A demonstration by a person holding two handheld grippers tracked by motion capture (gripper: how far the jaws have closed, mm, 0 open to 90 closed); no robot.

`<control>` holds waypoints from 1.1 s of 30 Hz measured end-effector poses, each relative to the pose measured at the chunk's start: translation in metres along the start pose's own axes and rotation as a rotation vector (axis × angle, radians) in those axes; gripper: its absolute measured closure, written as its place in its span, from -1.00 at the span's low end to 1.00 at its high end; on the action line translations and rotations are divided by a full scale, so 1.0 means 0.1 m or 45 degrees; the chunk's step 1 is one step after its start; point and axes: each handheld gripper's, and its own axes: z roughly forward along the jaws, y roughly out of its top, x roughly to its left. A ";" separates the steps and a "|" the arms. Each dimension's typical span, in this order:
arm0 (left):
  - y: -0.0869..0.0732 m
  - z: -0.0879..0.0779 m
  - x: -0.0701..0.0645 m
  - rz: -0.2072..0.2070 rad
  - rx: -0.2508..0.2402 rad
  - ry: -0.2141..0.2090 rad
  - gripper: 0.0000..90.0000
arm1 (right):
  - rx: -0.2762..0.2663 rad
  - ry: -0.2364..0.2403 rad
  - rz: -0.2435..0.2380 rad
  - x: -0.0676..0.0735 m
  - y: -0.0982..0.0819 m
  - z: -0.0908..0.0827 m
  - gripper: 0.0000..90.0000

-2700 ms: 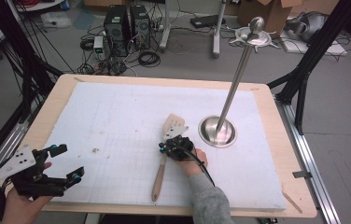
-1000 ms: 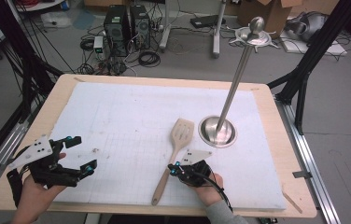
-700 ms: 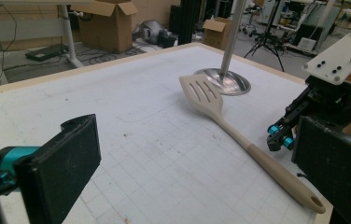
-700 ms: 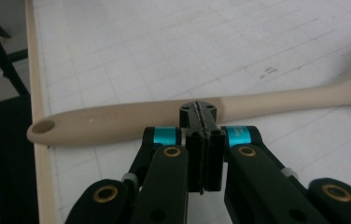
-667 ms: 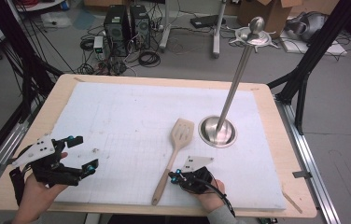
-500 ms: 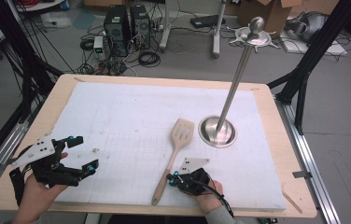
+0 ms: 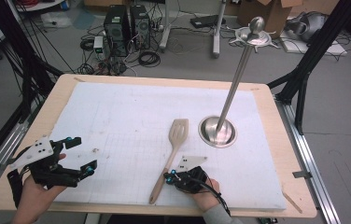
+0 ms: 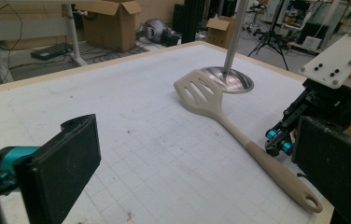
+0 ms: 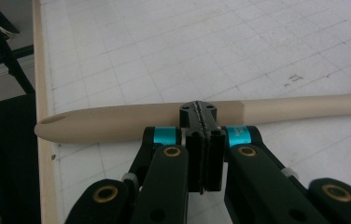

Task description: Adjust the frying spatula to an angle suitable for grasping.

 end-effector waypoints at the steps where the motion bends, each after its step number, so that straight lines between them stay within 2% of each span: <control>1: 0.00 -0.01 0.00 0.001 0.000 0.004 -0.96 | 0.005 0.002 0.003 0.00 0.00 0.00 1.00; 30: -0.06 -0.21 -0.01 -0.006 -0.004 0.071 -0.96 | -0.003 -0.051 -0.061 0.03 0.19 0.25 1.00; 33: -0.07 -0.21 -0.02 -0.004 0.001 0.074 -0.96 | 0.001 -0.050 -0.054 0.04 0.21 0.27 1.00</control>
